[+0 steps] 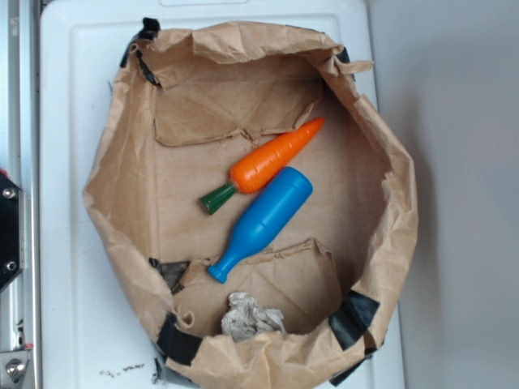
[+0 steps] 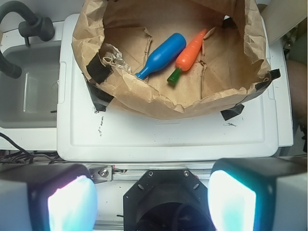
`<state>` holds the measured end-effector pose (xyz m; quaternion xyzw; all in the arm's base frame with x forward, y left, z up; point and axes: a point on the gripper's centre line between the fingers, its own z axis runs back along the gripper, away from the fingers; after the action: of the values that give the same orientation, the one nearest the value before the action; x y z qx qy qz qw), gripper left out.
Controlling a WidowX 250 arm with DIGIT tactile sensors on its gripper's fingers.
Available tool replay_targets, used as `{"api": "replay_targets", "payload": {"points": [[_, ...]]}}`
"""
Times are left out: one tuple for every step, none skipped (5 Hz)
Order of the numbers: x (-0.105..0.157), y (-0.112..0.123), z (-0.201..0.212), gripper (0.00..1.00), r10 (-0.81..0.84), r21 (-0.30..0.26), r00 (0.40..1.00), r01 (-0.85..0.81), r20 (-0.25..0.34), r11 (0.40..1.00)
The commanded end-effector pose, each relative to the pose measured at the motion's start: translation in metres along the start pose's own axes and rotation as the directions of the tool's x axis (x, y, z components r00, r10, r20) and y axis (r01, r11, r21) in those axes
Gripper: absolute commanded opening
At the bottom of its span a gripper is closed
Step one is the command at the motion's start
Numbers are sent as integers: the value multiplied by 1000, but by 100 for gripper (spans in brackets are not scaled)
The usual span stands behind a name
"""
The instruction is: Grab the carrot.
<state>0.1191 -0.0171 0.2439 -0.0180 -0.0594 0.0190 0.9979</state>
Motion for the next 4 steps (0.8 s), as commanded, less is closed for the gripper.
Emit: {"api": "replay_targets", "payload": {"points": [[0,0,0,100,0,0,1000,0,0,1000],[31,9,-11,100,31,-13,999,-31,-24,999],[75,38,-37,100,94,-12,995,-94,-32,995],[110,58,-64,100,86,-5,996,-86,8,996]]}}
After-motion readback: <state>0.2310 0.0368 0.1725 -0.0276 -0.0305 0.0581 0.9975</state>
